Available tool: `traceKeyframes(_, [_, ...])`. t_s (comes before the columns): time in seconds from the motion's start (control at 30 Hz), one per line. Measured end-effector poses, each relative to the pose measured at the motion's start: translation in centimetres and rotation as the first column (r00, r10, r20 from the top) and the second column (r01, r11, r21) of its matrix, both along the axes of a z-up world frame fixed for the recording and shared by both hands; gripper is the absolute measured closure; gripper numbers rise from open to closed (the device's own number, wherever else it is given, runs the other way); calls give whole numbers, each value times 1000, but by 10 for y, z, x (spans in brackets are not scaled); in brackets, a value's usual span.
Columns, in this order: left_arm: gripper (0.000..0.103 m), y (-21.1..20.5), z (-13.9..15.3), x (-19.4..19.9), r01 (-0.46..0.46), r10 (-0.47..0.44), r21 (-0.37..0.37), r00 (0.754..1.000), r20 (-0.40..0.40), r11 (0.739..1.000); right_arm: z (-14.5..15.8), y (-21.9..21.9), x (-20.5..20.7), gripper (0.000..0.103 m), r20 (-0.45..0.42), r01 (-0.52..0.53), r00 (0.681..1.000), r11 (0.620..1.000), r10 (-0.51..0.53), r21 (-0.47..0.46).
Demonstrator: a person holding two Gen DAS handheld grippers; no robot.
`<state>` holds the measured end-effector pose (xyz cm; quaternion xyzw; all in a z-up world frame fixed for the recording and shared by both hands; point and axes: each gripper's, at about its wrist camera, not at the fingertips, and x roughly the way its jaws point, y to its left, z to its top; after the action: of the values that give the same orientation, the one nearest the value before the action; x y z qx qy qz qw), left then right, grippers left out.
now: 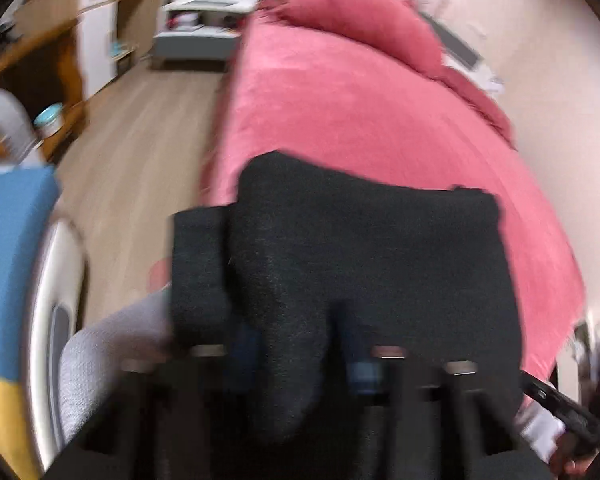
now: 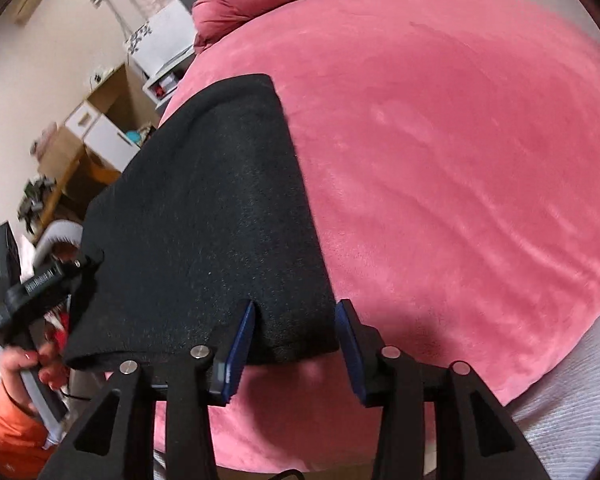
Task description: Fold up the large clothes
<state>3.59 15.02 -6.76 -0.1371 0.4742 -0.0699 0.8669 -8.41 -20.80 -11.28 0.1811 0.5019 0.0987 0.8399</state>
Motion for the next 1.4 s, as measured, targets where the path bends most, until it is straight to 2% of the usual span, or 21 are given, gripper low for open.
traceKeyframes(0.07, [88, -5, 12, 0, 20, -20, 12, 1000, 17, 1000, 0, -5, 1, 56, -13, 12, 1000, 1000, -11, 26])
traceKeyframes(0.13, [90, 2, 27, -1, 20, -18, -78, 999, 29, 997, 5, -5, 0, 56, -4, 11, 1000, 1000, -11, 15])
traceKeyframes(0.23, [90, 24, 52, -4, -12, 23, -229, 999, 46, 973, 20, 4, -3, 56, 63, -5, 998, 998, 9, -66])
traceKeyframes(0.33, [90, 34, 68, -11, -23, 42, -251, 997, 71, 968, 42, 22, -12, 56, 158, -69, 983, 990, 89, -124])
traceKeyframes(0.4, [90, 41, 57, -14, -43, 55, -195, 997, 57, 980, 49, 37, -17, 56, 205, -141, 965, 984, 161, -112])
traceKeyframes(0.43, [90, 42, 49, -12, -55, 62, -159, 997, 40, 986, 45, 42, -15, 56, 194, -175, 962, 980, 191, -99])
traceKeyframes(0.5, [89, 45, 7, -6, -76, 73, -81, 996, -46, 994, 25, 51, -9, 56, 121, -213, 966, 970, 227, -114])
traceKeyframes(0.53, [85, 47, -12, -5, -85, 79, -78, 993, -83, 993, 13, 57, -4, 56, 87, -229, 967, 965, 241, -131])
traceKeyframes(0.57, [83, 50, -20, -10, -106, 101, -103, 994, -51, 989, 6, 62, -3, 56, 80, -244, 963, 957, 259, -158])
traceKeyframes(0.63, [73, 50, -13, -17, -111, 112, -93, 994, 0, 989, 11, 65, -3, 55, 99, -248, 958, 949, 270, -193])
traceKeyframes(0.7, [70, 47, -3, -18, -104, 105, -47, 994, 14, 993, 15, 67, -4, 55, 87, -270, 952, 938, 294, -218])
traceKeyframes(0.77, [70, 49, 13, -22, -137, 137, -17, 990, 44, 990, 20, 61, -1, 55, 77, -276, 953, 942, 295, -189])
traceKeyframes(0.83, [67, 50, 32, -30, -170, 168, 9, 977, 128, 985, 31, 50, 5, 55, 96, -256, 957, 955, 272, -149])
traceKeyframes(0.87, [63, 47, 44, -31, -165, 158, 28, 972, 176, 986, 39, 44, 7, 55, 130, -235, 959, 963, 252, -133])
traceKeyframes(0.9, [52, 39, 52, -30, -143, 129, 53, 970, 207, 988, 51, 38, 13, 55, 178, -206, 958, 971, 225, -118])
traceKeyframes(0.97, [48, 19, 57, -24, -59, 33, 102, 971, 239, 993, 65, 35, 27, 55, 217, -174, 956, 977, 197, -122])
traceKeyframes(1.07, [48, -10, 41, -4, 29, -69, 194, 977, 200, 981, 73, 48, 56, 55, 235, -165, 950, 968, 207, -187])
traceKeyframes(1.13, [48, -11, 25, 13, 6, -33, 200, 991, 133, 980, 75, 61, 74, 55, 245, -174, 942, 957, 231, -233])
traceKeyframes(1.2, [49, -5, 12, 29, -28, 15, 157, 996, 87, 987, 74, 73, 89, 55, 247, -194, 934, 947, 258, -255])
traceKeyframes(1.27, [49, -2, 7, 38, -42, 29, 145, 996, 89, 988, 68, 85, 105, 56, 227, -218, 931, 933, 287, -288])
traceKeyframes(1.4, [47, -11, 1, 48, -12, -13, 228, 994, 109, 974, 53, 110, 127, 66, 189, -271, 918, 900, 349, -342])
